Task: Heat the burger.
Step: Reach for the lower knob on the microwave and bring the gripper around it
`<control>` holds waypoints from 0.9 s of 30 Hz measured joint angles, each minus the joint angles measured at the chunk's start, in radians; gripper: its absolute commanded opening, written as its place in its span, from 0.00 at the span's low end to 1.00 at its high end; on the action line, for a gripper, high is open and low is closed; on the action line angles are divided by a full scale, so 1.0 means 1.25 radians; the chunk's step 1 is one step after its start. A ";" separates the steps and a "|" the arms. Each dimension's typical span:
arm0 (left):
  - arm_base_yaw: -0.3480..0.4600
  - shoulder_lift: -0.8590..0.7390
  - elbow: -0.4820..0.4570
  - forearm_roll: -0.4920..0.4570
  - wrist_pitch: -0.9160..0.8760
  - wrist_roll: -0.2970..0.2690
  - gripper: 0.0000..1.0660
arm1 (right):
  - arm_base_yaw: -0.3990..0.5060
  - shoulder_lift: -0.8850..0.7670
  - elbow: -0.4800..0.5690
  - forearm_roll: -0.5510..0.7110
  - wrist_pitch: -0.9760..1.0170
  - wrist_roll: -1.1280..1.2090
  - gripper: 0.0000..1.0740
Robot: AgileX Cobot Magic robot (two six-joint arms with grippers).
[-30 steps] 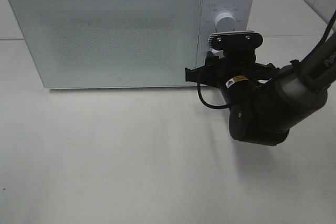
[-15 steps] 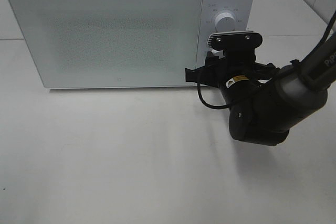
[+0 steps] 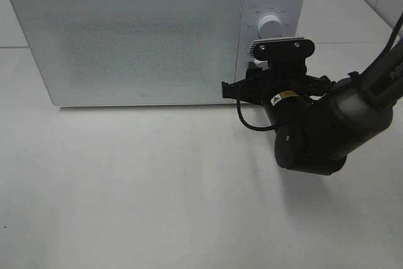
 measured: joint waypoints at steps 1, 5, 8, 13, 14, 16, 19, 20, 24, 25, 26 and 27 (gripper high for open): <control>0.000 0.000 0.000 0.000 0.000 0.000 0.94 | 0.000 0.000 0.000 0.000 0.000 0.002 0.00; 0.000 0.000 0.000 0.000 0.000 0.000 0.94 | 0.000 0.000 0.000 0.000 0.000 0.009 0.00; 0.000 0.000 0.000 0.000 0.000 0.000 0.94 | 0.000 0.000 0.000 0.000 0.000 0.025 0.00; 0.000 0.000 0.000 0.000 0.000 0.000 0.94 | 0.000 0.000 0.000 -0.006 0.000 0.088 0.00; 0.000 0.000 0.000 0.000 0.000 0.000 0.94 | 0.000 0.000 0.000 -0.011 0.000 0.130 0.00; 0.000 0.000 0.000 0.000 0.000 0.000 0.94 | 0.000 0.000 0.001 -0.014 0.000 0.154 0.00; 0.000 0.000 0.000 0.000 0.000 0.000 0.94 | 0.000 0.000 0.001 -0.018 0.002 0.231 0.00; 0.000 0.000 0.000 0.000 0.000 0.000 0.94 | 0.000 0.000 0.002 -0.021 0.002 0.282 0.00; 0.000 0.000 0.000 0.000 0.000 0.000 0.94 | -0.001 0.000 0.003 -0.029 0.001 0.351 0.00; 0.000 0.000 0.000 0.000 0.000 0.000 0.94 | -0.002 0.000 0.003 -0.032 0.001 0.371 0.00; 0.000 0.000 0.000 0.000 0.000 0.000 0.94 | -0.002 0.000 0.003 -0.032 0.001 0.371 0.00; 0.000 0.000 0.000 0.000 0.000 0.000 0.94 | -0.003 0.000 0.005 -0.038 0.001 0.405 0.00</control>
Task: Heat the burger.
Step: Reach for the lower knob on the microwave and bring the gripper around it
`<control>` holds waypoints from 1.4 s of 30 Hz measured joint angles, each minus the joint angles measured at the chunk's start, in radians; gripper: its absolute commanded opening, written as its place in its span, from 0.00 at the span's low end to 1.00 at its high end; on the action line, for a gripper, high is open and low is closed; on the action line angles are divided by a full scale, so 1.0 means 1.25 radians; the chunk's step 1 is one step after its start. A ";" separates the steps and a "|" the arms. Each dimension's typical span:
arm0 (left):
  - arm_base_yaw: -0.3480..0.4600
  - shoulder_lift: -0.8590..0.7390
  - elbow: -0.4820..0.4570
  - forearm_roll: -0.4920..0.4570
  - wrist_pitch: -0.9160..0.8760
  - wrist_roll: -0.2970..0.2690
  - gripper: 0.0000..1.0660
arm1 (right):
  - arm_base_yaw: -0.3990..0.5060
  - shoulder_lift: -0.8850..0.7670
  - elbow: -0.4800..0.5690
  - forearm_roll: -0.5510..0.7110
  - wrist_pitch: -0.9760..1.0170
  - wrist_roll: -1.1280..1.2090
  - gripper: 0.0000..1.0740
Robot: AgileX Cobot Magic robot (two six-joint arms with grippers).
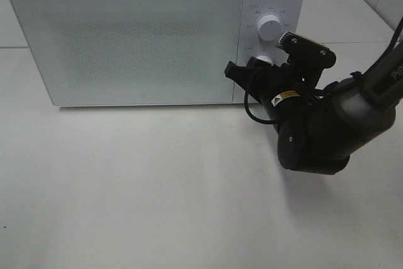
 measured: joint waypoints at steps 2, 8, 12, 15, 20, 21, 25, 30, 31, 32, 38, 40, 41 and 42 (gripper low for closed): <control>0.000 0.000 0.000 0.000 0.000 0.000 0.94 | -0.002 0.000 0.002 -0.006 -0.002 0.029 0.00; 0.000 0.000 0.000 0.000 0.000 0.000 0.94 | -0.004 0.000 0.004 -0.022 -0.003 0.154 0.00; 0.000 0.000 0.000 0.000 0.000 0.000 0.94 | -0.005 0.000 0.006 -0.024 -0.005 0.272 0.00; 0.000 0.000 0.000 0.000 0.000 0.000 0.94 | -0.005 0.000 0.007 -0.025 -0.005 0.339 0.00; 0.000 0.000 0.000 0.000 0.000 0.000 0.94 | -0.005 0.000 0.008 -0.026 -0.008 0.449 0.00; 0.000 0.000 0.000 0.000 0.000 0.000 0.94 | -0.005 0.000 0.008 -0.026 -0.008 0.449 0.00; 0.000 0.000 0.000 0.000 0.000 0.000 0.94 | -0.005 0.000 0.008 -0.028 -0.009 0.548 0.00; 0.000 0.000 0.000 0.000 0.000 0.000 0.94 | -0.004 0.000 0.008 -0.026 -0.010 0.652 0.00; 0.000 0.000 0.000 0.000 0.000 0.000 0.94 | -0.004 0.000 0.008 -0.026 -0.010 0.652 0.00; 0.000 0.000 0.000 0.000 0.000 0.000 0.94 | -0.004 0.000 0.008 -0.025 -0.011 0.672 0.00; 0.000 0.000 0.000 0.000 0.000 0.000 0.94 | -0.004 0.000 0.008 -0.025 -0.012 0.740 0.00; 0.000 0.000 0.000 0.000 0.000 0.000 0.94 | -0.004 0.000 0.008 -0.023 -0.013 0.776 0.00; 0.000 0.000 0.000 0.000 0.000 0.000 0.94 | -0.004 0.000 0.008 -0.021 -0.013 0.790 0.00; 0.000 0.000 0.000 0.000 0.000 0.000 0.94 | -0.004 0.000 0.008 -0.021 -0.013 0.790 0.00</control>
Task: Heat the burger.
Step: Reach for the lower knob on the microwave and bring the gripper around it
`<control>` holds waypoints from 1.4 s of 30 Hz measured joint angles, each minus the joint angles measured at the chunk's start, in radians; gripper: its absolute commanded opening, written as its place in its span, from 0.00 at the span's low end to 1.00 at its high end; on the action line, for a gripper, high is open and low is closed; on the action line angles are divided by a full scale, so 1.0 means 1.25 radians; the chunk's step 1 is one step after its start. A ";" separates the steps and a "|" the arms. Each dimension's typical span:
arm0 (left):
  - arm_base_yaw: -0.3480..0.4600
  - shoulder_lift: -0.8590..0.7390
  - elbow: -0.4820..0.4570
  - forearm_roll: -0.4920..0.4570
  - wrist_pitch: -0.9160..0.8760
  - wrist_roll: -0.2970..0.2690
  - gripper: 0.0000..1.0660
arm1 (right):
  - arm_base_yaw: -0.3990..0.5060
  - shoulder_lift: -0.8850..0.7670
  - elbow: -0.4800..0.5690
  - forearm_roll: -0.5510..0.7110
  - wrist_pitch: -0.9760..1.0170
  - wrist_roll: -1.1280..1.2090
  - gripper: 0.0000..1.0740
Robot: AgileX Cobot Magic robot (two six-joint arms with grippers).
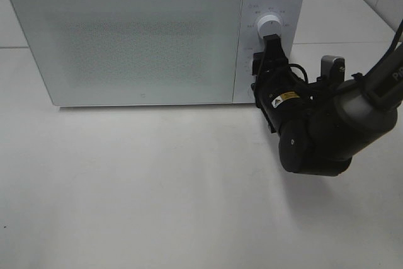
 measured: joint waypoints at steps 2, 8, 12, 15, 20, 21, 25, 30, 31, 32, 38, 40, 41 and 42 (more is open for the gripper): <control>0.000 0.000 0.000 0.000 0.000 0.000 0.94 | 0.000 0.000 0.000 0.006 -0.002 0.029 0.00; 0.000 0.000 0.000 0.000 0.000 0.000 0.94 | 0.002 0.000 0.000 0.017 -0.002 0.074 0.00; 0.000 0.000 0.000 0.000 0.000 0.000 0.94 | 0.006 0.000 -0.002 0.032 -0.002 0.142 0.00; 0.000 0.000 0.000 0.000 0.000 0.000 0.94 | 0.008 0.000 -0.006 0.045 -0.002 0.184 0.00; 0.000 0.000 0.000 0.000 0.000 0.000 0.94 | 0.011 0.000 -0.009 0.066 -0.002 0.256 0.00; 0.000 0.000 0.000 0.000 0.000 0.000 0.94 | 0.011 0.000 -0.009 0.066 -0.002 0.256 0.00; 0.000 0.000 0.000 0.000 0.000 0.000 0.94 | 0.014 0.000 -0.010 0.076 -0.002 0.293 0.00; 0.000 0.000 0.000 0.000 0.000 0.000 0.94 | 0.014 0.000 -0.011 0.079 -0.001 0.295 0.00; 0.000 0.000 0.000 0.000 0.000 0.000 0.94 | 0.014 0.000 -0.011 0.079 -0.001 0.295 0.00; 0.000 0.000 0.000 0.000 0.000 0.000 0.94 | 0.014 0.000 -0.011 0.079 -0.001 0.295 0.00; 0.000 0.000 0.000 0.000 0.000 0.000 0.94 | 0.014 0.000 -0.011 0.075 -0.001 0.294 0.05; 0.000 0.000 0.000 0.000 0.000 0.000 0.94 | 0.014 0.000 -0.011 0.074 -0.001 0.293 0.08; 0.000 0.000 0.000 0.000 0.000 0.000 0.94 | 0.014 0.000 -0.011 0.074 -0.001 0.289 0.14; 0.000 0.000 0.000 0.000 0.000 0.000 0.94 | 0.014 0.000 -0.011 0.074 -0.001 0.289 0.14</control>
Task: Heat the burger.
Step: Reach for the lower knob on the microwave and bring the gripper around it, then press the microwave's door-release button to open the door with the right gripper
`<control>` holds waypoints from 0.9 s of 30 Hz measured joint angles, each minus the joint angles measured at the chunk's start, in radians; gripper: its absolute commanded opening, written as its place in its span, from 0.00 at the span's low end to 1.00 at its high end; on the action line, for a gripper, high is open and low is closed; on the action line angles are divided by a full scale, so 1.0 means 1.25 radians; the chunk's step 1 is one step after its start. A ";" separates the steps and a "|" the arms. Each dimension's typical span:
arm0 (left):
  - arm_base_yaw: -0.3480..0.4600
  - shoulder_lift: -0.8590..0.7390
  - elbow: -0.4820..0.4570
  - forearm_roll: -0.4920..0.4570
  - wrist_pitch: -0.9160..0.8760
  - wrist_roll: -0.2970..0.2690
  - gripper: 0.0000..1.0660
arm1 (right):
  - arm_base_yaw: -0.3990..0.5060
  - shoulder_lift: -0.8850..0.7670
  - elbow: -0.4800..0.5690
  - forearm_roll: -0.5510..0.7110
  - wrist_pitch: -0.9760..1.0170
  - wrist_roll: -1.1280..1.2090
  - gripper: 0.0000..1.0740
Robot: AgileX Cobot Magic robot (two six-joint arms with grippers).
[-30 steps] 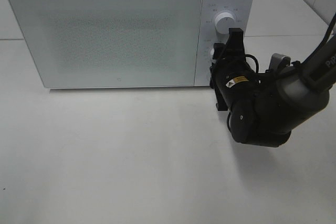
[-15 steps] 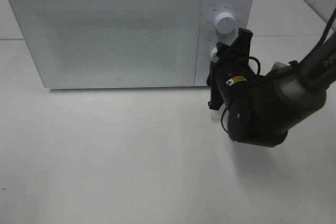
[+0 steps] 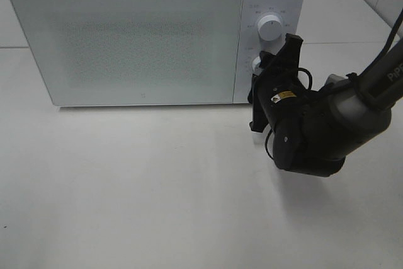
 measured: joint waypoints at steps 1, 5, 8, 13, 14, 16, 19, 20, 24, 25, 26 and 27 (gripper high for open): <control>0.000 0.000 0.000 0.000 0.000 0.000 0.94 | 0.000 0.000 0.000 0.000 0.000 -0.006 0.18; 0.000 0.000 0.000 0.000 0.000 0.000 0.94 | 0.000 0.000 0.000 -0.005 0.000 -0.020 0.39; 0.000 0.000 0.000 0.000 0.000 0.000 0.94 | 0.000 0.000 0.000 -0.010 0.002 -0.059 0.58; 0.000 0.000 0.000 0.000 0.000 0.000 0.94 | -0.001 0.000 0.011 -0.023 0.020 -0.109 0.78; 0.000 0.000 0.000 0.000 0.000 0.000 0.94 | -0.002 -0.001 0.014 -0.029 0.020 -0.117 0.78; 0.000 0.000 0.000 0.000 0.000 0.000 0.94 | -0.007 -0.009 0.024 -0.042 0.019 -0.132 0.77; 0.000 0.000 0.000 0.000 0.000 0.000 0.94 | -0.010 -0.030 0.042 -0.066 0.014 -0.166 0.73; 0.000 0.000 0.000 0.000 0.000 0.000 0.94 | -0.010 -0.045 0.058 -0.088 0.013 -0.182 0.73; 0.000 0.000 0.000 0.000 0.000 0.000 0.94 | -0.010 -0.071 0.105 -0.129 0.027 -0.208 0.70; 0.000 0.000 0.000 0.000 0.000 0.000 0.94 | -0.010 -0.071 0.105 -0.129 0.027 -0.208 0.70; 0.000 0.000 0.000 0.000 0.000 0.000 0.94 | -0.010 -0.087 0.127 -0.154 0.066 -0.234 0.70; 0.000 0.000 0.000 0.000 0.000 0.000 0.94 | -0.010 -0.087 0.127 -0.154 0.066 -0.234 0.70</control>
